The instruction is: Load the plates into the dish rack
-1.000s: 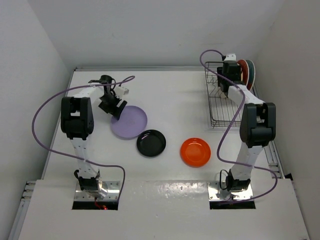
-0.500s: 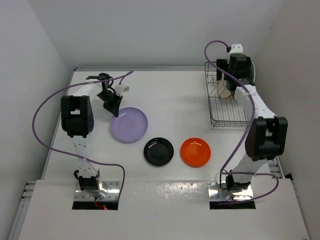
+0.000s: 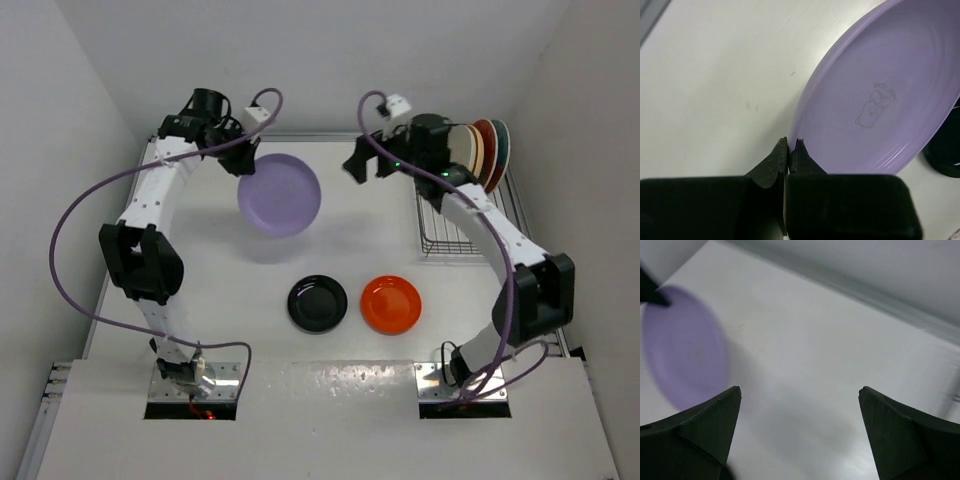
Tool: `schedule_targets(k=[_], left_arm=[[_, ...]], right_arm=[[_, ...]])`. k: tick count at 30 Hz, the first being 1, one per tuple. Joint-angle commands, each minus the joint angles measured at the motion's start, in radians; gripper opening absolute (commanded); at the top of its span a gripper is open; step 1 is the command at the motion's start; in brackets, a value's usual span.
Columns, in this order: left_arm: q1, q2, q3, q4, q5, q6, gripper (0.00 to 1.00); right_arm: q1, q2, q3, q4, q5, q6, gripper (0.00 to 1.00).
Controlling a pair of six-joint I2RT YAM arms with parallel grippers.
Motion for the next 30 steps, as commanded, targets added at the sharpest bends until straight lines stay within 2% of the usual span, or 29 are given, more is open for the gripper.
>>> schedule_targets(k=[1,5,8,11,12,13,14,15,16,17,18,23,25,26,27,30], left_arm=[[-0.101,-0.069,0.025,-0.007,0.104,0.029,0.00],[-0.135,-0.080,0.025,-0.031,0.174,0.050,0.00],[-0.147,-0.090,0.016,-0.042,0.175,0.050,0.00],[-0.147,-0.100,0.016,-0.042,0.175,0.050,0.00],[-0.147,-0.100,0.016,-0.042,0.175,0.050,0.00],[-0.147,-0.100,0.016,-0.042,0.166,0.050,0.00],[-0.147,-0.100,0.016,-0.042,0.156,0.050,0.10],[-0.147,-0.100,0.016,-0.033,0.123,0.040,0.25],[-0.147,-0.100,0.016,-0.022,0.103,0.030,0.43],[-0.147,-0.100,0.016,-0.022,0.083,0.015,0.78],[-0.137,-0.100,0.016,-0.012,0.052,0.006,0.98],[-0.069,-0.100,0.016,0.057,-0.060,-0.075,1.00],[-0.031,-0.100,0.002,0.079,-0.150,-0.115,1.00],[-0.020,-0.100,0.002,0.090,-0.178,-0.115,1.00],[-0.011,-0.100,-0.012,0.090,-0.201,-0.124,1.00],[0.000,-0.100,-0.049,0.090,-0.241,-0.114,1.00]], right_arm=[[0.116,0.088,0.024,-0.001,-0.257,0.084,1.00],[0.162,0.169,0.068,0.033,-0.305,0.179,1.00],[0.179,0.223,0.070,0.054,-0.398,0.217,0.90],[0.184,0.231,0.042,0.076,-0.429,0.244,0.56],[0.184,0.228,0.033,0.082,-0.429,0.251,0.31],[0.184,0.219,0.022,0.084,-0.426,0.250,0.20],[0.181,0.212,0.009,0.084,-0.399,0.247,0.10],[0.173,0.183,-0.002,0.084,-0.382,0.247,0.00],[0.173,0.173,-0.011,0.117,-0.341,0.247,0.00],[0.153,0.160,-0.027,0.124,-0.317,0.244,0.00],[0.144,0.136,-0.036,0.125,-0.266,0.241,0.00],[0.040,0.035,-0.022,0.038,0.049,0.178,0.00],[-0.033,0.009,-0.010,0.022,0.245,0.158,0.00],[-0.052,0.002,-0.005,0.019,0.288,0.131,0.00],[-0.101,0.002,0.007,0.024,0.447,0.089,0.00],[-0.141,0.022,0.024,0.083,0.617,-0.059,0.00]])
